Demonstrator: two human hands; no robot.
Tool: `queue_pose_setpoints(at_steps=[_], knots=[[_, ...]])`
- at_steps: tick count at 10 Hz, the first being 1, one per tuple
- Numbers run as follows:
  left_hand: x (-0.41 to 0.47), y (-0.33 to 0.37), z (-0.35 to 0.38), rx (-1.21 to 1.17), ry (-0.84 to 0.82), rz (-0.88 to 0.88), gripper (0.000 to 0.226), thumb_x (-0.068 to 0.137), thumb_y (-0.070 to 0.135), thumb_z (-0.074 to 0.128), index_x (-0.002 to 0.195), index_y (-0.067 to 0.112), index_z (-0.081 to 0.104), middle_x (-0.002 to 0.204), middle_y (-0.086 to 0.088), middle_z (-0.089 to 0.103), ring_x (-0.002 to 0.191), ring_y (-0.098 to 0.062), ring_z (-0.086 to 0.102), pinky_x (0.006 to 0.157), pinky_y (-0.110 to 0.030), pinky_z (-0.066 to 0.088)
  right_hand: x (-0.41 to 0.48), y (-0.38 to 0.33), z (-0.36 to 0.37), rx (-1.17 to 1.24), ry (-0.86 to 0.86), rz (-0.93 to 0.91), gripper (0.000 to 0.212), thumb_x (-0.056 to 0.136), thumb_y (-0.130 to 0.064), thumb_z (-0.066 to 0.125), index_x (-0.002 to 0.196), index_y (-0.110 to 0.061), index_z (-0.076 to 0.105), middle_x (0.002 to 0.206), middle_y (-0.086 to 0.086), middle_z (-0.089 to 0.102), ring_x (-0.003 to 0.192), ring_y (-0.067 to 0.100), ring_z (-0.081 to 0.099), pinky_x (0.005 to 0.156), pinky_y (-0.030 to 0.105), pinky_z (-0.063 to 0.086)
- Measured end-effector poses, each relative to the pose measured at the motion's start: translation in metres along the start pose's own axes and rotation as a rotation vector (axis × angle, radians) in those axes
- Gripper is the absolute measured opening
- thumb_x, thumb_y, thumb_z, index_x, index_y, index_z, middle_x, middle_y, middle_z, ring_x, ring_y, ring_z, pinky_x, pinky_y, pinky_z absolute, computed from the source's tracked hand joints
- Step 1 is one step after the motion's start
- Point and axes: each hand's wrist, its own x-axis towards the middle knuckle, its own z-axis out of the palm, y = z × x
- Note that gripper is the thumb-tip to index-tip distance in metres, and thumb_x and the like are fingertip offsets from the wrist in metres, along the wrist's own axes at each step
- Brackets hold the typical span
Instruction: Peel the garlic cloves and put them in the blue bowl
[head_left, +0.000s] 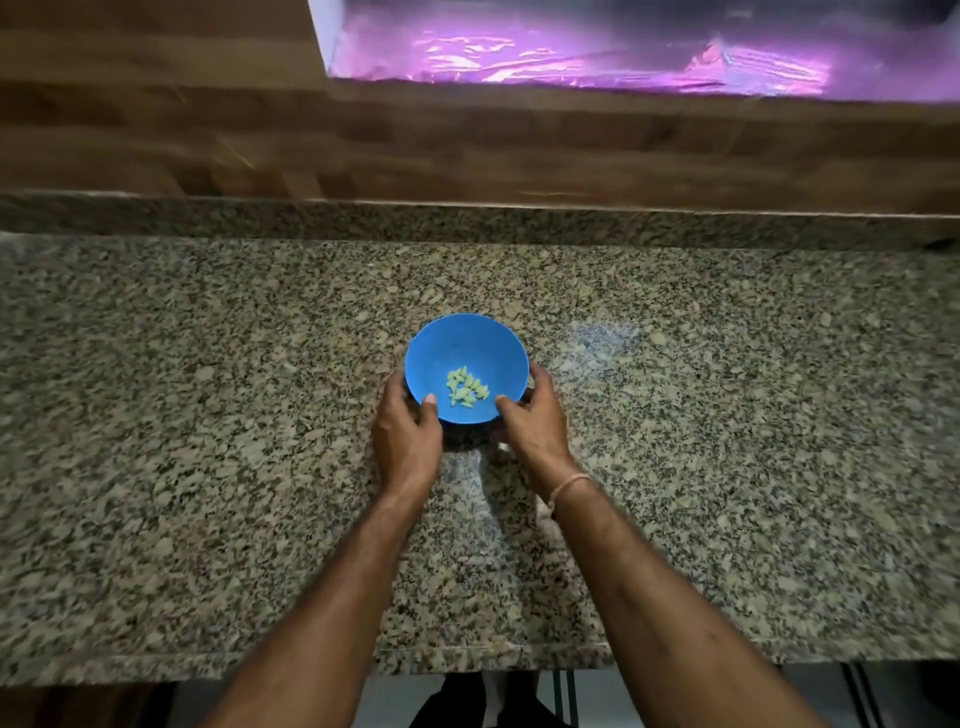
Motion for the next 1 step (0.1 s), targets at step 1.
queue_pose_setpoints(at_steps=[1], knots=[[0.0021, 0.0143, 0.0069, -0.007, -0.044, 0.011, 0.054, 0.104, 0.016, 0.061, 0.156, 0.021, 0.046, 0.138, -0.008, 0.066, 0.121, -0.026, 0.065, 0.104, -0.045, 0.054, 0.0073, 0.0005, -0.0076, -0.035, 0.089, 0.019, 0.07, 0.09, -0.007, 0.061, 0.154, -0.028, 0.04, 0.14, 0.009, 0.061, 0.12, 0.03, 0.066, 0.099, 0.055, 0.058]])
